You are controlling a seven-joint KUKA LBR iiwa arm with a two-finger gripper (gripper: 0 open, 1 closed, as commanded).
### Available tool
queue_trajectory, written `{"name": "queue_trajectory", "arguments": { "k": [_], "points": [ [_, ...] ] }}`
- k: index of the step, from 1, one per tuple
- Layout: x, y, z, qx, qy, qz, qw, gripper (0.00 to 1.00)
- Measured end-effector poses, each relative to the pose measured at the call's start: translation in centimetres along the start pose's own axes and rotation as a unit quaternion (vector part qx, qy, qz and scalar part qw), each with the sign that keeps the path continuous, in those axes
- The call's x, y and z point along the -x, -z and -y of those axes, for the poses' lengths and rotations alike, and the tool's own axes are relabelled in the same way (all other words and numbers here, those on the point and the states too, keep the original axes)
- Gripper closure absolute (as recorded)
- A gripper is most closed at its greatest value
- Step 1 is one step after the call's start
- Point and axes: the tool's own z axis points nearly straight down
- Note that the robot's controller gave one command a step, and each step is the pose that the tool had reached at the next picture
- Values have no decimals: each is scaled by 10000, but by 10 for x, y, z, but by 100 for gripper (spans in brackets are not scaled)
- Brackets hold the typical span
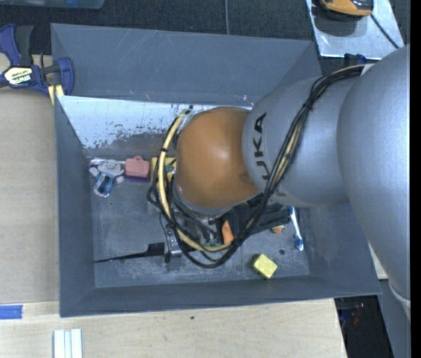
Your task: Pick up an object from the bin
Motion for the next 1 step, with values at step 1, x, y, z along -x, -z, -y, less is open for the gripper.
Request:
{"name": "queue_trajectory", "arguments": {
  "k": [1],
  "points": [
    [-8, 8, 6, -5, 39, -10, 10000, 0]
  ]
}}
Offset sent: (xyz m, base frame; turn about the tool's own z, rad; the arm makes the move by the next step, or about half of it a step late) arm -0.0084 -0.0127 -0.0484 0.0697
